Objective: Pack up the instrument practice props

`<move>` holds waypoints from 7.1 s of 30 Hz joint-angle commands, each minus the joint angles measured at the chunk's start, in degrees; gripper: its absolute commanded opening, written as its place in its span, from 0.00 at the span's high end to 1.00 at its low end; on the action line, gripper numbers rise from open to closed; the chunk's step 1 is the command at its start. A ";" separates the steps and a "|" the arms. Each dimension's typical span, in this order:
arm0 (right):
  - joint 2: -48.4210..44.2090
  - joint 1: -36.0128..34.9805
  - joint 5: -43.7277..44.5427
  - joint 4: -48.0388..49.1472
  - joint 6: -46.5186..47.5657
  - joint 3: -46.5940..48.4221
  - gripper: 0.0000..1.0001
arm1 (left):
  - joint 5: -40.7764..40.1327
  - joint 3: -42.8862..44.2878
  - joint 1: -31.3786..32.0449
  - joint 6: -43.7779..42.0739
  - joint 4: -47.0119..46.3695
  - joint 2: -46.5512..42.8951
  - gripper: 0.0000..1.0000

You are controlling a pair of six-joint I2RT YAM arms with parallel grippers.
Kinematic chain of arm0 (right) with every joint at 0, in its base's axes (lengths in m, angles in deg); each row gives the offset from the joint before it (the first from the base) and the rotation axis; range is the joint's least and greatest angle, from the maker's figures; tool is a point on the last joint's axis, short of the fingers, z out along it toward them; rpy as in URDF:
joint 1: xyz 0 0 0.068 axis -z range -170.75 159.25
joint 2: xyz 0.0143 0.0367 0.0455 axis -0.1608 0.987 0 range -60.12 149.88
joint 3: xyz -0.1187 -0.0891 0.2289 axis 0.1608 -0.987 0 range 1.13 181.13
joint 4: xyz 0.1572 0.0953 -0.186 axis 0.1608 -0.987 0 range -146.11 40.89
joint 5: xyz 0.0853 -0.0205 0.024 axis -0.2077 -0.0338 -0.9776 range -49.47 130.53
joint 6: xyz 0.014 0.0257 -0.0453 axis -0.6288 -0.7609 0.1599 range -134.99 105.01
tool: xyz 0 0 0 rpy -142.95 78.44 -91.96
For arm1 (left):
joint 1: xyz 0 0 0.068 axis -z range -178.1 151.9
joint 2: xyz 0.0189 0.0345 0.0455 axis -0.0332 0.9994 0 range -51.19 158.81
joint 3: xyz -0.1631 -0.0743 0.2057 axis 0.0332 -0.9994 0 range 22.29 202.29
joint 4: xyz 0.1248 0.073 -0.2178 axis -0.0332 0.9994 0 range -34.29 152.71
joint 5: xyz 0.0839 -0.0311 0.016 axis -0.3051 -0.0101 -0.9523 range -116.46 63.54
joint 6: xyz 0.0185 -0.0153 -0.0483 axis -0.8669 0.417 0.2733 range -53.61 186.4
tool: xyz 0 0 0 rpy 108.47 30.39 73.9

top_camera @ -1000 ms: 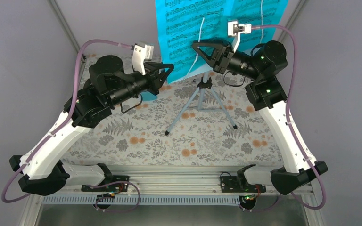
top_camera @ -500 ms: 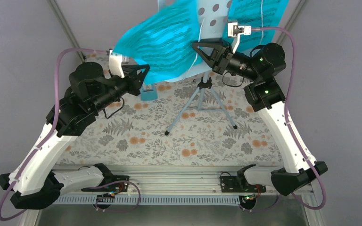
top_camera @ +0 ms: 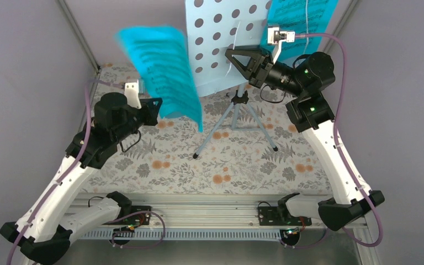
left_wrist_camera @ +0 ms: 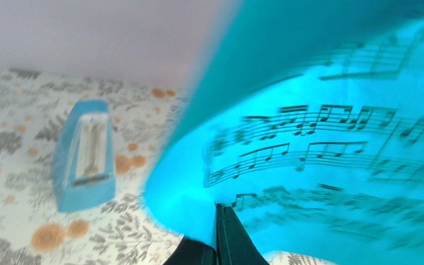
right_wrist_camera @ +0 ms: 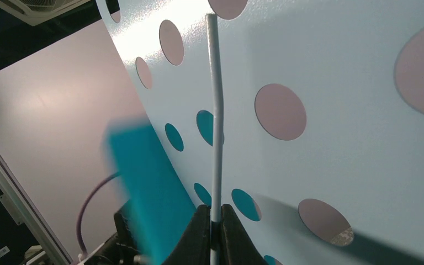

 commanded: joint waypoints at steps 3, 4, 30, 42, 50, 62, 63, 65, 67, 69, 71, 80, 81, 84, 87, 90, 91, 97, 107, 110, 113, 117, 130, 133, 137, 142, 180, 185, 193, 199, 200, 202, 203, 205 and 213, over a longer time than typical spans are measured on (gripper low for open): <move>-0.64 -0.23 1.26 -1.20 1.46 -1.71 0.96 | 1.72 -14.81 -2.57 5.98 -4.17 -5.98 0.98; -0.78 -0.23 1.34 -0.91 1.43 -2.03 0.96 | 1.99 -17.43 -2.91 6.61 -4.92 -6.51 0.98; -1.02 -0.23 2.53 -0.78 1.87 -3.87 0.96 | 13.50 -42.34 -12.27 5.65 -17.32 7.03 0.98; -1.42 -0.23 3.50 -1.06 1.99 -3.78 0.96 | 15.13 -44.34 -15.31 3.89 -19.21 13.16 0.98; -1.58 -0.23 4.04 -1.38 2.31 -4.10 0.96 | 15.11 -45.26 -15.52 3.16 -19.63 14.18 0.98; -1.73 -0.23 4.68 -1.48 2.30 -4.35 0.96 | 19.47 -49.38 -15.49 8.42 -20.55 7.38 0.98; -1.71 -0.23 4.68 -1.34 2.34 -4.42 0.96 | 20.06 -50.25 -15.55 9.49 -20.76 6.05 0.98; -1.81 -0.23 4.77 -1.23 2.26 -4.51 0.96 | 20.67 -51.68 -15.52 11.68 -20.16 3.13 0.98; -1.84 -0.23 4.78 -1.17 2.27 -4.57 0.96 | 20.50 -53.41 -15.52 14.17 -19.06 -0.63 0.98; -1.94 -0.23 4.85 -1.07 2.25 -4.82 0.96 | 20.35 -54.83 -15.49 17.05 -18.32 -4.94 0.98; -2.08 -0.23 4.94 -0.92 2.21 -5.09 0.96 | 20.38 -56.04 -15.50 19.71 -17.64 -9.18 0.98; -2.53 -0.23 5.16 -1.08 2.31 -5.66 0.96 | 15.89 -56.50 -15.53 27.69 -11.41 -20.10 0.98; -2.61 -0.23 5.28 -1.07 2.34 -5.66 0.96 | 15.76 -56.68 -15.52 28.59 -10.79 -21.47 0.98; -2.55 -0.20 5.29 -0.97 2.35 -5.62 0.96 | 15.79 -57.62 -15.55 31.08 -8.63 -25.92 0.98; -2.71 -0.23 5.26 -0.79 2.31 -5.75 0.96 | 15.14 -58.43 -15.48 32.58 -5.36 -30.76 0.98; -2.69 -0.23 5.29 -0.74 2.27 -5.83 0.96 | 14.52 -58.97 -15.54 33.45 -3.55 -34.01 0.98; -2.72 -0.21 5.30 -0.73 2.24 -5.98 0.96 | 14.44 -59.08 -15.56 33.77 -3.36 -34.39 0.98; -3.14 -0.23 5.39 -0.70 2.07 -6.25 0.96 | 13.77 -59.30 -15.49 35.15 -5.48 -33.36 0.98; -3.54 -0.23 5.48 -0.75 2.08 -6.44 0.96 | 12.14 -60.99 -15.50 37.53 -17.45 -26.34 0.97; -3.69 -0.23 5.68 -1.24 2.53 -6.35 0.96 | 12.10 -60.41 -15.54 37.48 -20.69 -21.99 0.98; -3.86 -0.23 5.87 -1.40 2.67 -6.45 0.96 | 11.92 -59.35 -15.50 37.24 -23.11 -19.66 0.98; -4.04 -0.23 5.96 -1.44 2.69 -6.71 0.96 | 11.72 -57.76 -15.47 35.55 -23.18 -17.65 0.98; -7.48 -0.23 11.06 -9.46 9.22 -4.95 0.51 | 7.11 -52.79 -15.52 30.89 -11.66 -23.80 0.03; -9.12 -0.16 13.92 -13.88 12.12 -4.60 0.26 | 4.81 -49.83 -15.48 28.25 -7.36 -23.13 0.00; -11.91 -0.18 20.84 -19.04 16.10 -4.60 0.11 | 3.03 -45.99 -15.49 24.98 -2.95 -21.67 0.00; -15.99 -0.18 27.07 -24.06 20.06 -5.92 0.03 | -0.09 -42.46 -15.53 22.30 0.09 -21.81 0.00; -14.53 16.27 17.59 2.31 35.30 -51.95 0.08 | -11.14 -25.22 -15.59 -23.15 -17.17 -6.97 0.00; -13.56 16.24 17.14 7.46 36.91 -54.36 0.24 | -10.66 -25.11 -15.49 -23.01 -16.60 -6.45 0.00; -6.82 16.24 9.68 11.00 37.44 -53.73 0.46 | -10.38 -25.50 -15.53 -22.99 -16.48 -6.99 0.00; -4.32 16.18 11.73 11.54 37.98 -53.32 0.70 | -9.23 -25.35 -15.48 -22.82 -16.34 -6.27 0.00; -4.43 16.12 12.78 11.68 37.90 -53.53 0.75 | -9.01 -25.38 -15.56 -22.74 -16.33 -6.28 0.00; -5.44 16.12 15.59 11.72 37.93 -54.36 0.82 | -8.73 -25.43 -15.48 -22.73 -16.19 -6.41 0.00; -6.28 16.12 17.26 11.67 37.90 -54.97 0.86 | -8.68 -25.51 -15.51 -22.65 -16.18 -6.43 0.00; -8.59 16.18 21.03 11.78 37.57 -56.34 0.91 | -8.35 -25.58 -15.54 -22.48 -16.11 -6.56 0.00; -16.13 16.08 28.57 12.58 37.07 -59.63 0.96 | -6.67 -25.65 -15.51 -22.29 -16.25 -6.03 0.00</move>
